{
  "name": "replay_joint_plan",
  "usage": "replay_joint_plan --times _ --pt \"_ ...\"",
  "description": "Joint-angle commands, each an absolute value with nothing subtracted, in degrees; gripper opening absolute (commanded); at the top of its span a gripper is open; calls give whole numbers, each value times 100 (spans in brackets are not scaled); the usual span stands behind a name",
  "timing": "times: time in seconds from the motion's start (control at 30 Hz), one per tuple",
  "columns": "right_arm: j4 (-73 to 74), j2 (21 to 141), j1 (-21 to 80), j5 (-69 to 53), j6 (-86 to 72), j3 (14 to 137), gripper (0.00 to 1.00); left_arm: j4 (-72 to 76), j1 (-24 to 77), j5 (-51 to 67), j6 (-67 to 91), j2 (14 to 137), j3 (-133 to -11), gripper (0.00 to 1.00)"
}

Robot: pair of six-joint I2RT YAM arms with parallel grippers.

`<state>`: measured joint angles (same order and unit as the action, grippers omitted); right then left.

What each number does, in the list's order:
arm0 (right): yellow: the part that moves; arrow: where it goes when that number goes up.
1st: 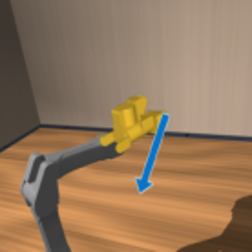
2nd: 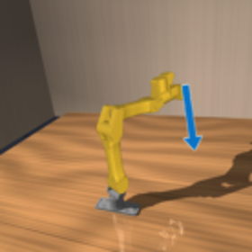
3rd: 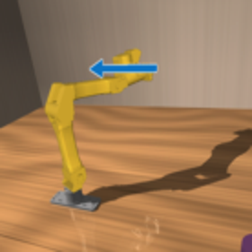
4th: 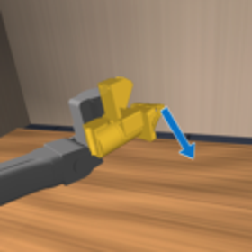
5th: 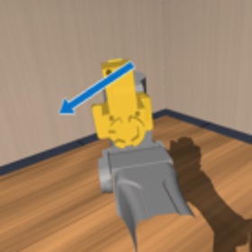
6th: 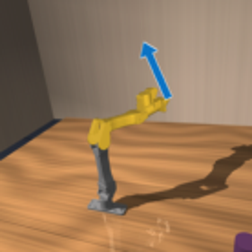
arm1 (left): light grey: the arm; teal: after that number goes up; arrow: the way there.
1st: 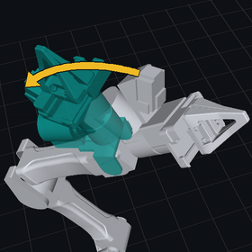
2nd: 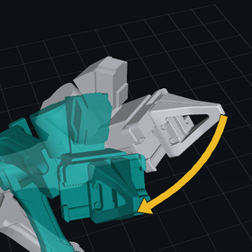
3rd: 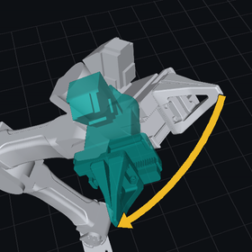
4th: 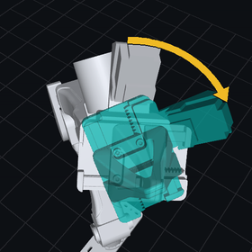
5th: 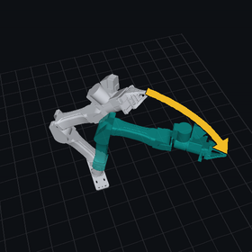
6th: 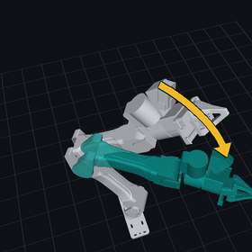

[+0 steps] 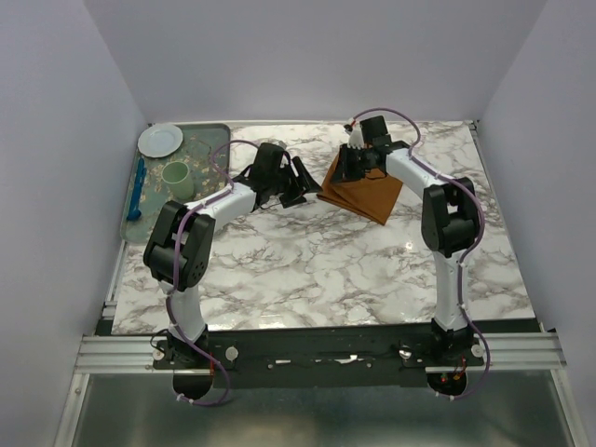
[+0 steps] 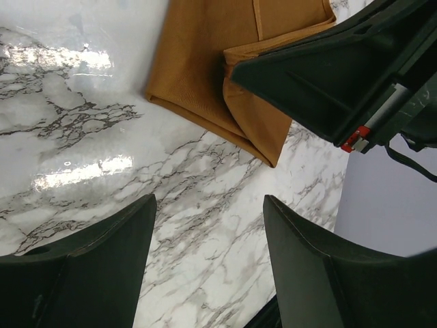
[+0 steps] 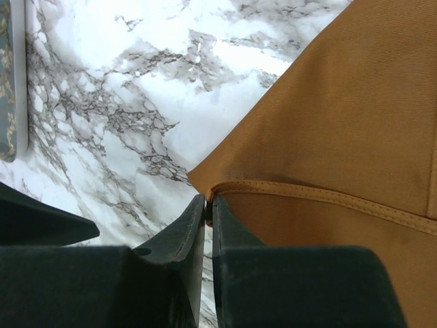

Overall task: Fold the napkin, place the utensils inside, and roll it up
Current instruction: Fold the napkin

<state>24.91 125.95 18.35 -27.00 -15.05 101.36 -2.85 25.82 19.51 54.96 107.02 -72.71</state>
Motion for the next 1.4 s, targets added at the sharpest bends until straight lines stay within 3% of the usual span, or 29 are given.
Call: replay_joint_plan --times 0.0,0.03,0.13,0.27,0.3,0.33,0.53,0.7,0.77,0.87,0.9,0.93,0.97,1.13,1.37 --pt "2838 12683 1872 -3347 -1643 10432 23 -53 2549 2065 5660 10827 -7365 72" --pt "2865 12639 1863 -3453 -1652 10433 31 -27 2540 2126 5686 10898 -7452 72" --pt "2856 12288 1671 -3707 -1670 10327 40 139 2549 2206 5783 11118 -7698 71" --pt "2813 11778 1143 -4130 -1714 9976 45 255 2610 2434 5862 11513 -8217 66" --pt "2865 11569 1047 -4113 -1618 9819 67 281 2636 2452 5897 11670 -8305 66" --pt "2909 11427 1002 -3896 -1539 9678 100 368 2654 2478 5950 11741 -8462 64" --pt "2708 10392 563 -3139 -1441 7950 100 527 2900 2760 6134 12453 -9113 53" --pt "2331 10125 439 -2944 -1555 7340 100 563 2953 2733 6135 12779 -9360 46" --pt "2215 10142 439 -3058 -1634 7216 85 528 2953 2768 6144 12937 -9474 42" --pt "1900 10195 431 -3408 -1740 6979 82 422 2953 2655 6030 12973 -9431 38" --pt "1794 10265 431 -3488 -1792 6909 82 352 2953 2593 5986 12973 -9413 37" --pt "1758 10292 439 -3515 -1828 6865 97 186 2944 2549 5890 12981 -9396 36" --pt "1723 10292 439 -3533 -1846 6803 100 132 2927 2514 5871 12990 -9369 36" --pt "1424 10222 439 -3445 -1916 6381 100 79 2883 2400 5731 12946 -9132 35" --pt "1204 10441 431 -3568 -1986 6267 79 9 2883 2329 5643 12938 -9105 35"
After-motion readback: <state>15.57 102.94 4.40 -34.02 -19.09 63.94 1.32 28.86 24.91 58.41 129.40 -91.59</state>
